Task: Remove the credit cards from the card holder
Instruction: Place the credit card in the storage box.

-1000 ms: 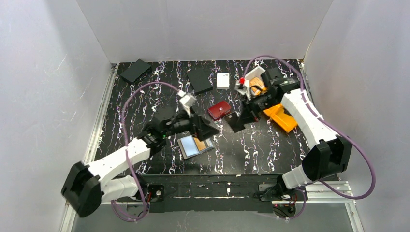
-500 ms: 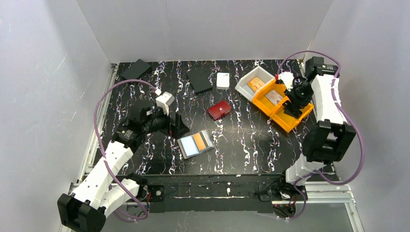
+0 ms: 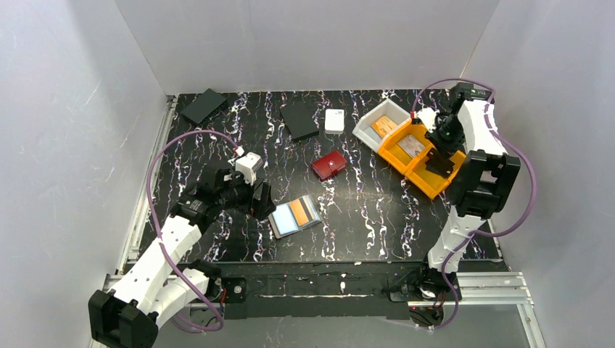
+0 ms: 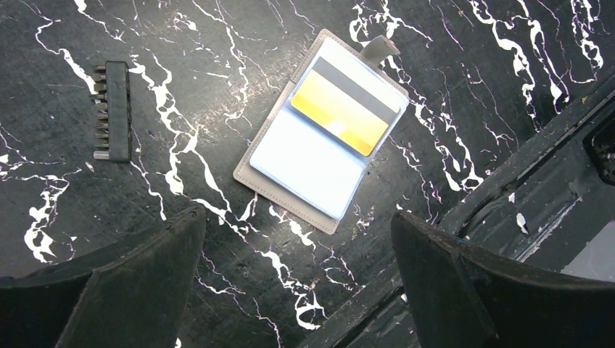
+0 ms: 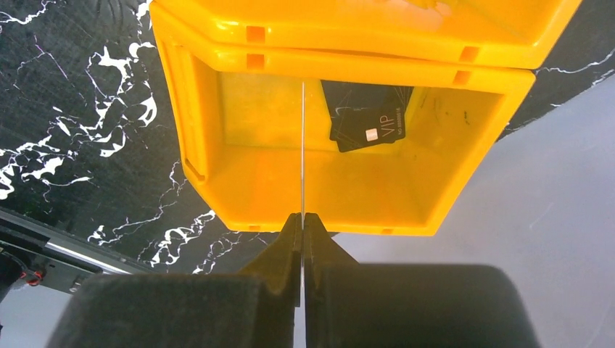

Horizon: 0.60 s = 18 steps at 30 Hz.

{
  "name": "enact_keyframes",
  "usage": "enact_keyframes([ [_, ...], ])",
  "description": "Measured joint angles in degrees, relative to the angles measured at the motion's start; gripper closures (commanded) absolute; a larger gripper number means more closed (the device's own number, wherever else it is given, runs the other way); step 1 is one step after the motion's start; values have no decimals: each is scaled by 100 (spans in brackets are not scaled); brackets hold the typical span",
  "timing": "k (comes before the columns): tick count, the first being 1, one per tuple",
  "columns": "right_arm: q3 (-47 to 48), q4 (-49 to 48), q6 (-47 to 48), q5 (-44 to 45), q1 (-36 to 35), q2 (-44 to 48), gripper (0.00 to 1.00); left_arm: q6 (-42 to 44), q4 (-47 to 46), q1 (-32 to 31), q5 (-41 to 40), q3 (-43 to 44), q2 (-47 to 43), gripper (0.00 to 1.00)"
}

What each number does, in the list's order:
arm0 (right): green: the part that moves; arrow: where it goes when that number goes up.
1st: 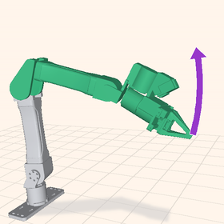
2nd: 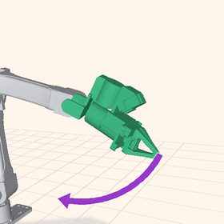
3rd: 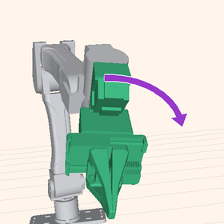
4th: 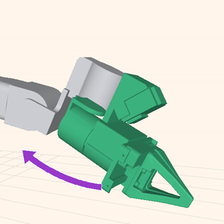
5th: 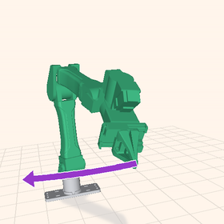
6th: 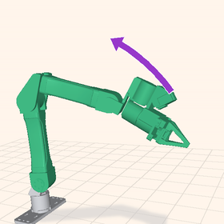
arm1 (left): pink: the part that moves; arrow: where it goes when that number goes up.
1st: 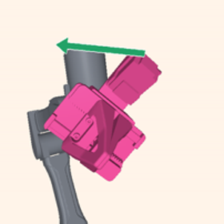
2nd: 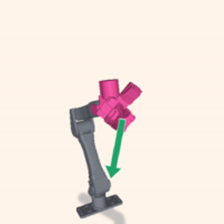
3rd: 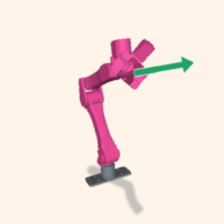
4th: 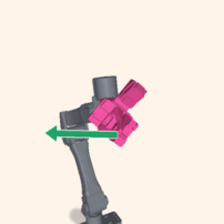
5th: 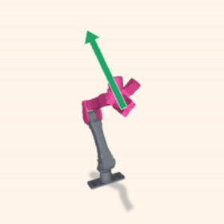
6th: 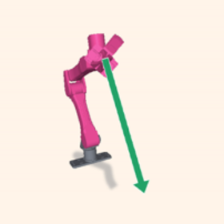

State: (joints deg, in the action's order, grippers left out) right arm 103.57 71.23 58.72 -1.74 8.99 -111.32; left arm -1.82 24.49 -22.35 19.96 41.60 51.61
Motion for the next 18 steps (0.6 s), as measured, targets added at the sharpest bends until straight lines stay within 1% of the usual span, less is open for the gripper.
enact_keyframes([
  [11, -163, -92, 0, 27, 0, -110, 99, 36, 0, 0, -70, 0, -21, 1],
  [18, -372, -261, -35, -95, 0, -416, 99, 38, 0, 0, -76, 0, -21, 1],
])
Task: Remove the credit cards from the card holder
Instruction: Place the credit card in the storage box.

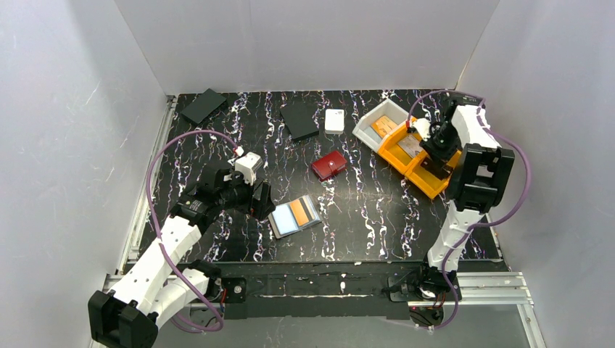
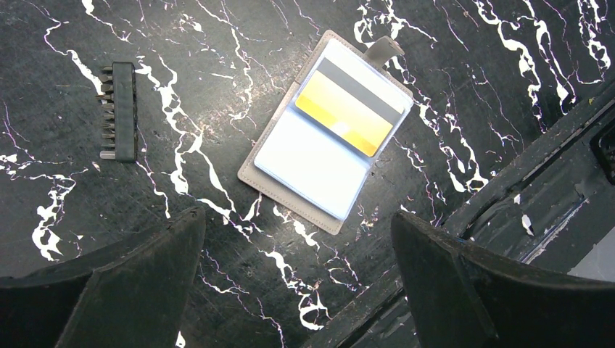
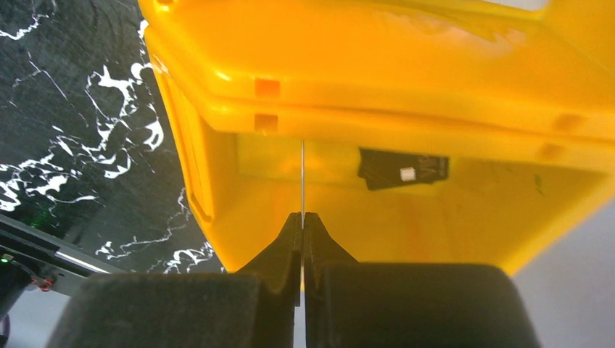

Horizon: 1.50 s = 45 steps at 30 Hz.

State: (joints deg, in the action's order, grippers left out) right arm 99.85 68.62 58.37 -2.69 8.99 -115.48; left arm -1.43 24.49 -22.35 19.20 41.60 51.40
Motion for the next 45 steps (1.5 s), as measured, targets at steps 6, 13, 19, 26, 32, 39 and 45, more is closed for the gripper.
enact_keyframes([
  [6, -326, -142, -115, -249, 0, -220, 99, 0, 1, 0, 0, 0, 0, 1],
  [13, -583, -432, -343, -169, 0, -250, 99, 0, 2, 0, 0, 0, 2, 1],
  [19, -601, -587, -591, 116, -11, -243, 99, 0, 0, 0, 0, 0, 2, 1],
  [26, -496, -824, -752, 539, -13, -276, 99, 0, 2, 0, -14, 0, 4, 1],
  [32, -241, -1226, -787, 956, -7, -441, 99, 9, 2, 0, -37, 0, 9, 1],
  [39, -61, -1498, -850, 1185, 0, -586, 99, 17, 0, 0, -42, 0, 37, 1],
  [45, 53, -1619, -846, 1238, 0, -670, 95, 22, 2, 0, -46, 0, 68, 1],
])
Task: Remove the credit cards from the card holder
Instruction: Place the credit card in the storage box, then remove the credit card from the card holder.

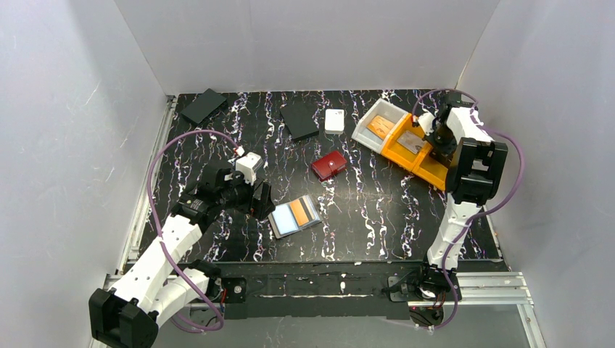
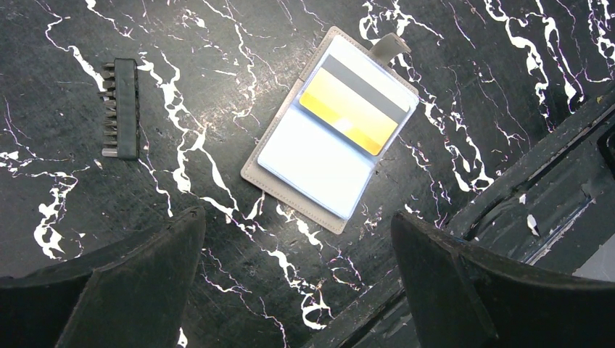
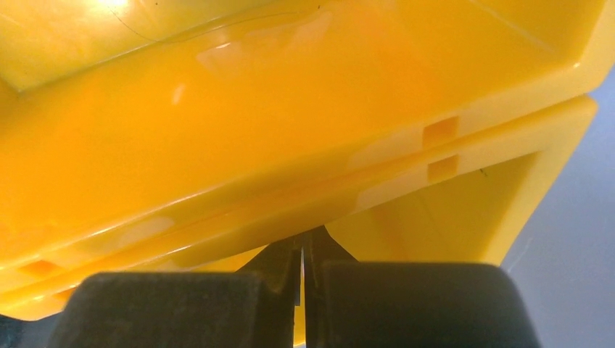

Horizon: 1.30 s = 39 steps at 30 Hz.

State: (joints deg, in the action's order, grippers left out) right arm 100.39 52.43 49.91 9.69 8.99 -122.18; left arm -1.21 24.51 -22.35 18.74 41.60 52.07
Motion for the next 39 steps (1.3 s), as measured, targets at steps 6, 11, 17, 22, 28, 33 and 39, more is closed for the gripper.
enact_keyframes([
  [6, 19, -218, -45, 101, 0, -33, 67, 13, 0, 0, -15, 0, 21, 1],
  [11, -10, -813, -227, 416, 2, -54, 58, 15, 0, 0, -20, 0, 54, 1],
  [17, -299, -1585, -388, 786, 2, 182, 55, 7, -2, 0, -3, 0, 55, 1],
  [22, -333, -1672, -500, 684, 2, 670, 55, -238, -6, 8, -29, 0, 55, 1],
  [28, -796, -1404, -699, -676, 2, 2027, 49, -668, -99, 66, 361, 2, 149, 2],
  [33, -1872, -950, -678, -2940, -23, 3506, 32, -1488, -429, 74, 1086, -10, 522, 9],
  [39, -3453, -935, -1164, -5578, -961, 4221, 33, -3156, -1314, -507, 1012, -383, 574, 18],
])
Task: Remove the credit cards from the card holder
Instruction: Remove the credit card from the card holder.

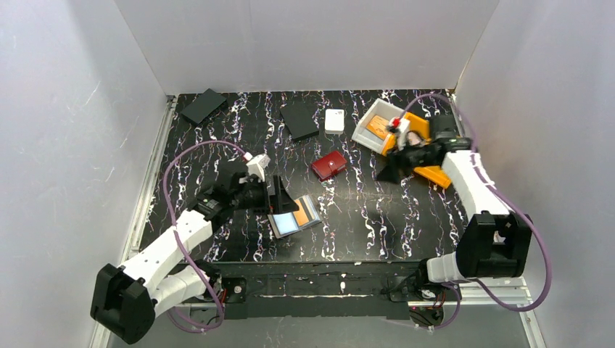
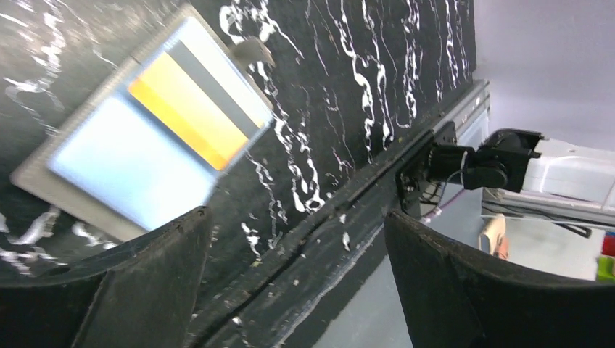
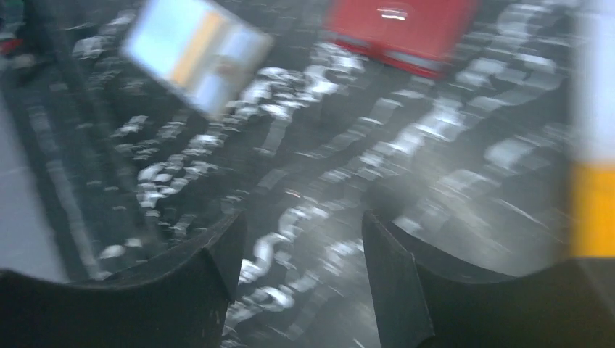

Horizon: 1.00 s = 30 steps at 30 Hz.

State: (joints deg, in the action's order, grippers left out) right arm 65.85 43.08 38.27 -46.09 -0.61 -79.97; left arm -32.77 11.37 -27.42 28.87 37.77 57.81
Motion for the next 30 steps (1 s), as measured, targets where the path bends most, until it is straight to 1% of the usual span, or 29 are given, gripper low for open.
enact_keyframes([
  [1, -203, -152, -234, -199, -317, -26, 35, -248, -97, -230, -165, -43, 26, 23],
  [3, -583, -566, -774, -461, -964, -95, 45, -681, -289, -639, -495, -89, 162, 30],
  [5, -812, -927, -1310, -519, -1554, -190, 56, -1043, -523, -919, -742, -106, 443, 34],
  [7, -825, -1203, -1763, -472, -1906, -342, 64, -1311, -754, -1021, -957, -130, 797, 35],
  [10, -615, -1420, -2273, -314, -2320, -769, 71, -1568, -1039, -1060, -1230, -214, 1283, 37],
  [14, -142, -1565, -2736, -5, -2890, -1496, 70, -1742, -1264, -1060, -1516, -396, 1436, 37],
  [19, 231, -1645, -3088, 196, -3524, -2149, 68, -1873, -1638, -1060, -1657, -739, 1203, 37],
  [24, 691, -1606, -3129, 335, -3665, -2603, 66, -1974, -2021, -1060, -1690, -1056, 946, 38],
  [30, 668, -1774, -3237, 576, -3892, -2637, 64, -2136, -2404, -1064, -1690, -1287, 896, 42],
])
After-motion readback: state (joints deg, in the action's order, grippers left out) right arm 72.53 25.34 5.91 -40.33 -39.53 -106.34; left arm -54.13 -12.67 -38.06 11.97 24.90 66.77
